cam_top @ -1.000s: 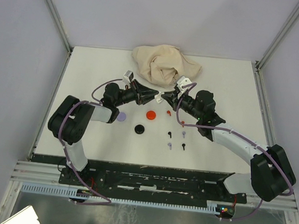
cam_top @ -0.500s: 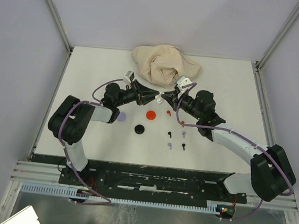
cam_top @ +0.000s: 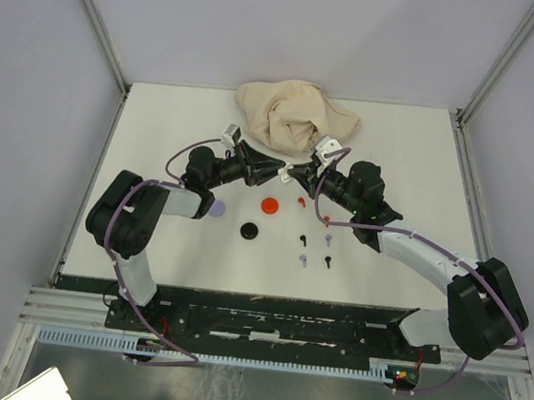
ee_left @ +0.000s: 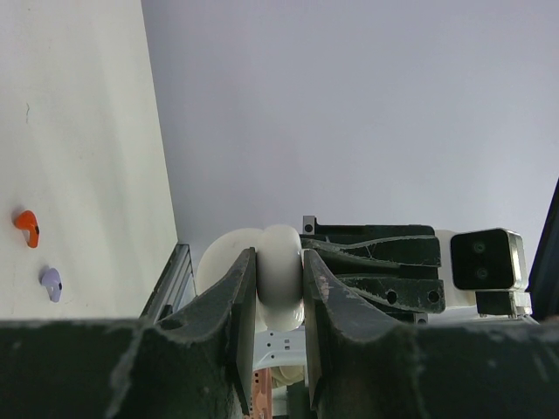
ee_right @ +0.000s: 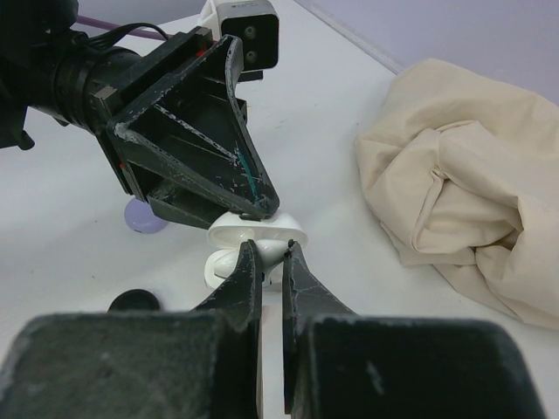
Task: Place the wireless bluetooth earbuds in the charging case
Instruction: Place the earbud in the charging case.
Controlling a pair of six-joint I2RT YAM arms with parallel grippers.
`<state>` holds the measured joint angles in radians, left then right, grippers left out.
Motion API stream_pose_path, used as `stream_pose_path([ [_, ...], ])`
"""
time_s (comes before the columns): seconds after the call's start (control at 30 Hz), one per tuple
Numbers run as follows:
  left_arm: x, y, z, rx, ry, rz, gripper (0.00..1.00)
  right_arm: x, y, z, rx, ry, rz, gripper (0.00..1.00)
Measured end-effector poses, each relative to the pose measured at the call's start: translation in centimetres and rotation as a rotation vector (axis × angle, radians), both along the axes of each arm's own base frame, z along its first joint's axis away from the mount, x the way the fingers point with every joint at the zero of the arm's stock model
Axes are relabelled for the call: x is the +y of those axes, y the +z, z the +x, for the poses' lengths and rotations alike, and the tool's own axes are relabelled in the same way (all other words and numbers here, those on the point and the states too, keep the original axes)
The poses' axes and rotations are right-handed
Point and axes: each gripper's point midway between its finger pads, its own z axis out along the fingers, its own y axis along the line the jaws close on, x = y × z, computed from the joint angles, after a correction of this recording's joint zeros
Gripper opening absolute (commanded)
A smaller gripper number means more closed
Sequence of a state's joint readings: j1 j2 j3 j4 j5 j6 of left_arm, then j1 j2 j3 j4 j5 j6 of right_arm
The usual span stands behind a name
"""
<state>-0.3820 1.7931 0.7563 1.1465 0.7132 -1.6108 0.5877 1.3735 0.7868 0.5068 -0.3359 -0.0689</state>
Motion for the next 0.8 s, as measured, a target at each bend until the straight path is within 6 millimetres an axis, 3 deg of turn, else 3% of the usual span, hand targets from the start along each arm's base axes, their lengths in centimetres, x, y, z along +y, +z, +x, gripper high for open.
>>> stream_pose_path([
  [0.23,0.0,0.2,0.1,-0.004,0.0,-0.002,0.03,0.0,0.0,0.0,0.001,0.0,-0.001,0.03],
  [0.33,0.0,0.2,0.1,-0.005,0.0,-0.003,0.03,-0.1,-0.3,0.0,0.012,-0.005,-0.004,0.22],
  [0.47,-0.1,0.2,0.0,-0.007,-0.001,-0.004,0.03,-0.1,-0.4,0.1,0.045,-0.015,-0.01,0.39],
  [0.6,-0.1,0.3,0.0,-0.01,-0.003,-0.005,0.03,-0.4,-0.4,0.4,0.063,-0.046,-0.002,0.53],
  [0.8,-0.1,0.3,0.0,-0.014,-0.003,-0.006,0.03,-1.1,0.9,0.8,0.062,-0.102,0.043,0.64],
])
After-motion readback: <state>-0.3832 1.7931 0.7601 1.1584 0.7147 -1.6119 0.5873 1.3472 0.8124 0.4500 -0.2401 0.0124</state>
